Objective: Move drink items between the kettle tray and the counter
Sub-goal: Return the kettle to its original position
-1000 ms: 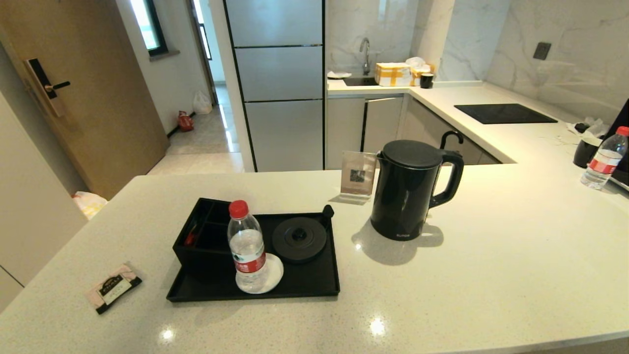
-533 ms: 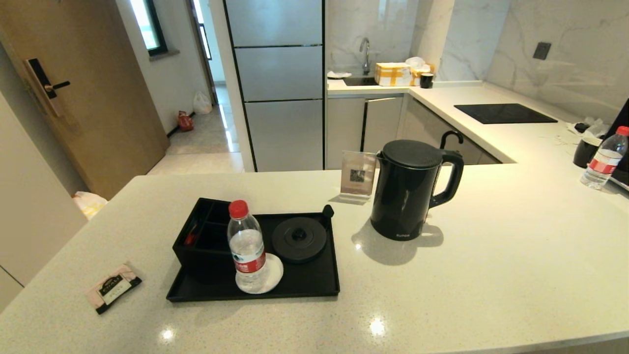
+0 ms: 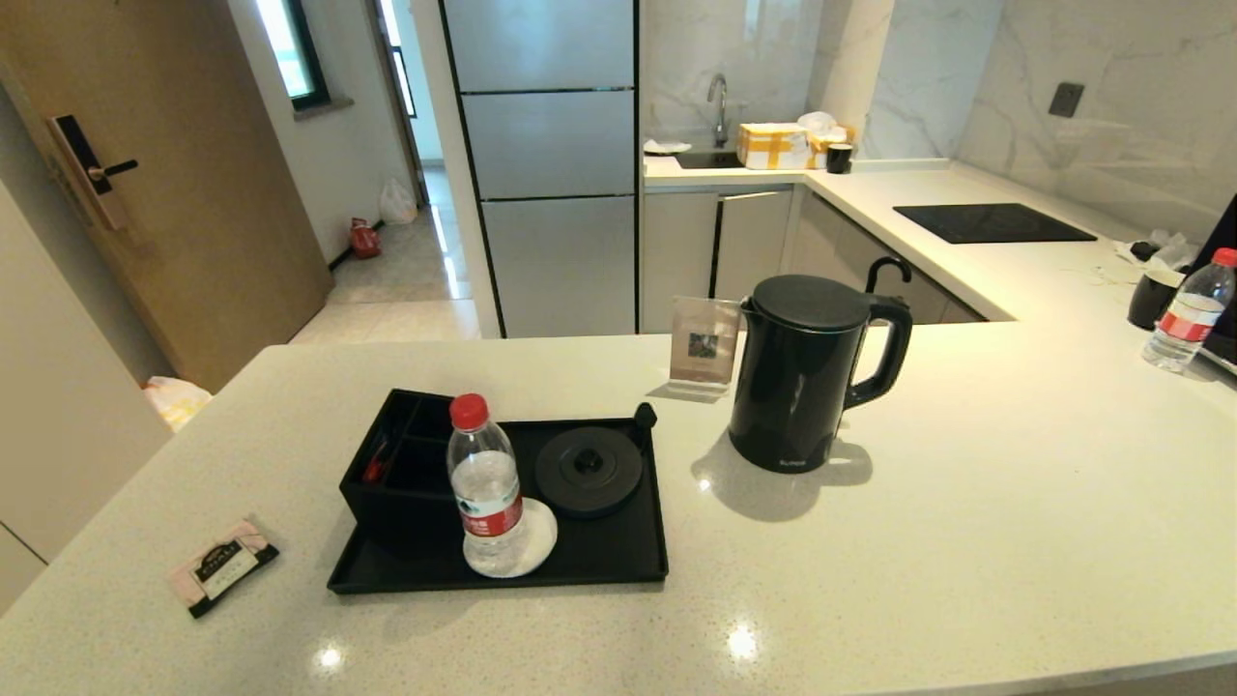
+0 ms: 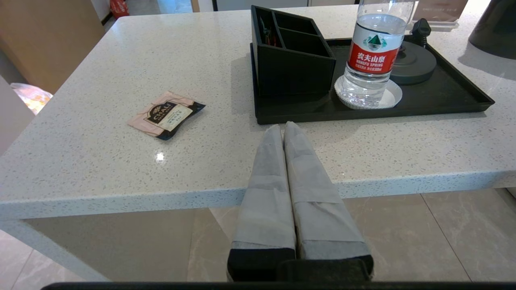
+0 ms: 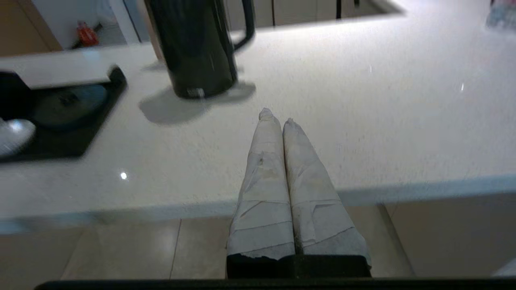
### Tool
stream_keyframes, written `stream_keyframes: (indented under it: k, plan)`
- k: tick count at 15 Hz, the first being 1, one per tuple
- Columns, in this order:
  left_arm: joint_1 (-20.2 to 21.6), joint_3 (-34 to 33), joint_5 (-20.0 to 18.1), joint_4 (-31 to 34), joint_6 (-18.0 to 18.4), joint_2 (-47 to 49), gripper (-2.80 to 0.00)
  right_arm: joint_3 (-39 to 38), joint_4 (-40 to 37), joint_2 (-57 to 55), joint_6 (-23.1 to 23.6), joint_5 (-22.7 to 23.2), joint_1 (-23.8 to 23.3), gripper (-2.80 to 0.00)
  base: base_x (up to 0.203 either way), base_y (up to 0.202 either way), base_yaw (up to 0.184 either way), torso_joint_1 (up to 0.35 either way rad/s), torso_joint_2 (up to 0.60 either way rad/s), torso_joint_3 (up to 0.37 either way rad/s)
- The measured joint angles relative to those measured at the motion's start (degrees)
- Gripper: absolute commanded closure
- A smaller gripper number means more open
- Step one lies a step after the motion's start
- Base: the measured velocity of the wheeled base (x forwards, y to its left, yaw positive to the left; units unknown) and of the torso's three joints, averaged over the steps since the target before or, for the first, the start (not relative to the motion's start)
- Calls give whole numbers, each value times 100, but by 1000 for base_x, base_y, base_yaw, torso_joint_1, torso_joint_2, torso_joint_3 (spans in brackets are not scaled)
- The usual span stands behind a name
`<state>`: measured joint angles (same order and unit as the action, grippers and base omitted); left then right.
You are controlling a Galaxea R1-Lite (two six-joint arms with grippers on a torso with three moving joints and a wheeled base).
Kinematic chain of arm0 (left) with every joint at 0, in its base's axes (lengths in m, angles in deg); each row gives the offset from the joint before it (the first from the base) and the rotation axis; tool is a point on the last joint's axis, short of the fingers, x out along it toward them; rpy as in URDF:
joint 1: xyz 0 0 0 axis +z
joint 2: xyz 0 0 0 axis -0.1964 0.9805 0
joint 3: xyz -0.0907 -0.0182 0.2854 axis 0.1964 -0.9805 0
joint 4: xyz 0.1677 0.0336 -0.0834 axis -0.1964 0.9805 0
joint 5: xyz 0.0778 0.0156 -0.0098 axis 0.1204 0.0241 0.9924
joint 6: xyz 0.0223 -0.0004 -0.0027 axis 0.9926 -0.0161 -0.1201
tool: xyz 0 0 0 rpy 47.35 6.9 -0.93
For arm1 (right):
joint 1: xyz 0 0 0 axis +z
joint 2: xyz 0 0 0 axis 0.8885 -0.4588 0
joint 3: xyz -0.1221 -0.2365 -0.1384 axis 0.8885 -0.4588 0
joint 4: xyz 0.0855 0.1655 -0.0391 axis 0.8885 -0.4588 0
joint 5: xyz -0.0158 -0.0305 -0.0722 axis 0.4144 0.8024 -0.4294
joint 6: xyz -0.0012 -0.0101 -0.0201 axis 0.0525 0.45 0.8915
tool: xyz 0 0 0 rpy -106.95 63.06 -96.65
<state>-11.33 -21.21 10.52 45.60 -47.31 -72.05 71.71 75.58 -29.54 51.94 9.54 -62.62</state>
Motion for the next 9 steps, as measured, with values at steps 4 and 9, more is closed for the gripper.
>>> stream_keyframes:
  k: [4, 9]
  plan:
    - [0, 0, 0, 0, 2, 0, 0, 1914, -1516, -1066, 32, 155, 0, 0, 0, 0, 0, 0, 0, 0]
    - [0, 0, -2, 0, 2, 0, 0, 2507, -1308, -3332, -77, 466, 33, 0, 0, 0, 0, 0, 0, 0]
